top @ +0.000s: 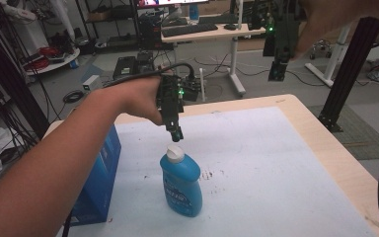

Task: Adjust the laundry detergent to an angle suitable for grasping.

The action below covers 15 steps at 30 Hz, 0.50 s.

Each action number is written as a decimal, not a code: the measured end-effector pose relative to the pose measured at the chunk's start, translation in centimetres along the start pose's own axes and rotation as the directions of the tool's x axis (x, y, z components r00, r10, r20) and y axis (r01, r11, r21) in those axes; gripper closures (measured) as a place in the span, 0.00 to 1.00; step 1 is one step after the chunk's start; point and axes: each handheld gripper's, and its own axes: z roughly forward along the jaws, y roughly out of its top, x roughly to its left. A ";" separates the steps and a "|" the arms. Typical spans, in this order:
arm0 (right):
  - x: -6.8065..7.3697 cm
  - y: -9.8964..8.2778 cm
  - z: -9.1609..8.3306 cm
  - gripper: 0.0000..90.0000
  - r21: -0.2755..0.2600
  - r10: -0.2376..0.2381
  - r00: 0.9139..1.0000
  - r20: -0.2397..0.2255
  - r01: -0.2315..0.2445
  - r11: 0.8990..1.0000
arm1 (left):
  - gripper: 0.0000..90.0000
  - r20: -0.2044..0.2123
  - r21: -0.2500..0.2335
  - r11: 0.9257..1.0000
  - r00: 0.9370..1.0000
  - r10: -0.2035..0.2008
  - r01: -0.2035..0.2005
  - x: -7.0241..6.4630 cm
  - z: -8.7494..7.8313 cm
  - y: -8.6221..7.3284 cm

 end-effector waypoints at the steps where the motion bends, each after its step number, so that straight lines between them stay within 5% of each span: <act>1: 0.0 0.0 0.1 0.04 -0.004 0.001 1.000 -0.002 -0.001 1.000 | 0.08 0.000 0.000 1.000 1.000 0.000 0.000 -0.1 0.0 0.0; 15: 0.2 -0.3 0.0 0.04 -0.003 0.008 1.000 0.007 -0.008 1.000 | 0.08 -0.004 -0.003 1.000 1.000 -0.004 0.004 -0.2 0.1 -0.3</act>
